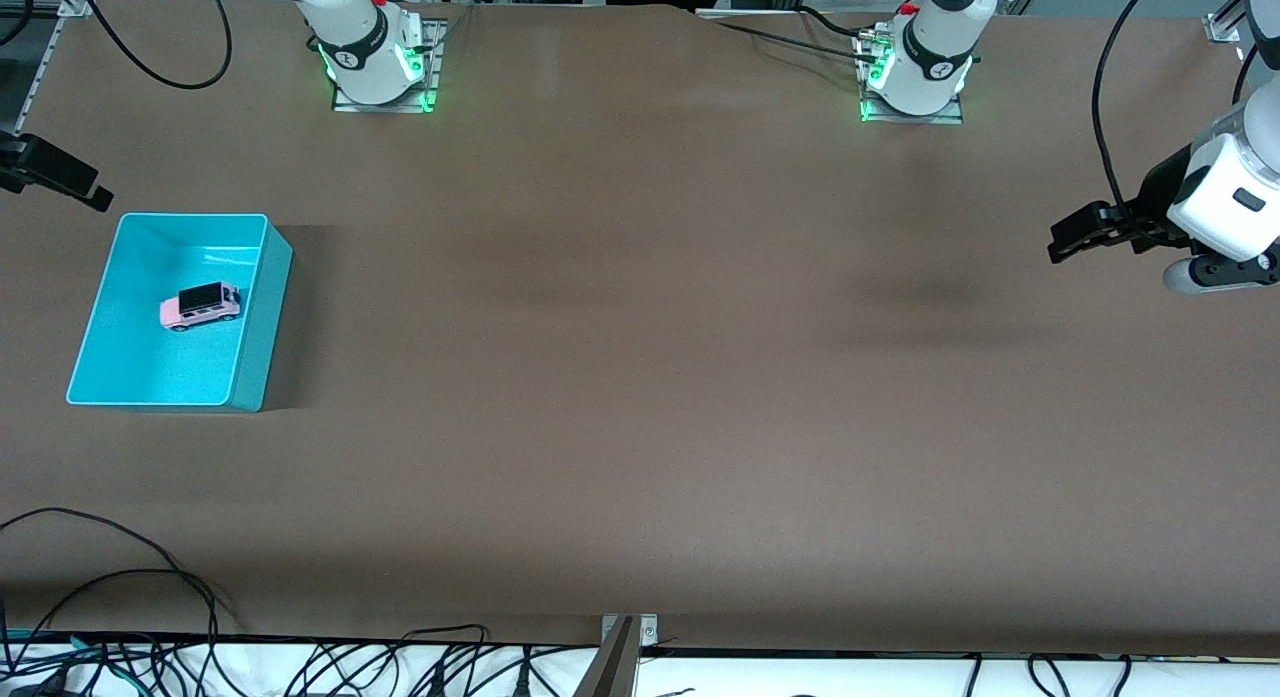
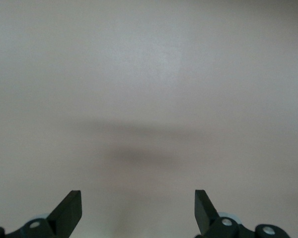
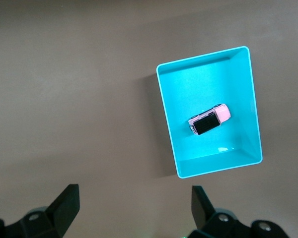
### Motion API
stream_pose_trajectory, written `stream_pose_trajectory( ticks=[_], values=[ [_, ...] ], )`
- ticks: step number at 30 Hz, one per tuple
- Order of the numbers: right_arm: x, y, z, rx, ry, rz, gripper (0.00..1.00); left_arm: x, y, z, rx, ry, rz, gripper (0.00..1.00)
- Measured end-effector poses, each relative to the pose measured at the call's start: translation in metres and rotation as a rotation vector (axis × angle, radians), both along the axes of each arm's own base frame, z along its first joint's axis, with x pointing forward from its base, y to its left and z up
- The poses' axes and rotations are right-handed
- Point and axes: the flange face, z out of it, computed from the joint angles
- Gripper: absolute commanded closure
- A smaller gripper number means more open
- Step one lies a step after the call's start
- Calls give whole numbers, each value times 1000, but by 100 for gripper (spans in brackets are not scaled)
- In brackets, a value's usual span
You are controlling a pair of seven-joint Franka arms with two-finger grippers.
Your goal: Wind and store pink jeep toy
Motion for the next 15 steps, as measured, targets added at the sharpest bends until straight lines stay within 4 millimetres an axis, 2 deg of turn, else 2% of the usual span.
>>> stream_pose_trajectory(
  ticks=[9,15],
  values=[
    [1,3,0,-1,-3,19,0,0,-1,0,0,0,-1,0],
    [0,1,0,0,-4,115,0,0,-1,0,0,0,-1,0]
  ],
)
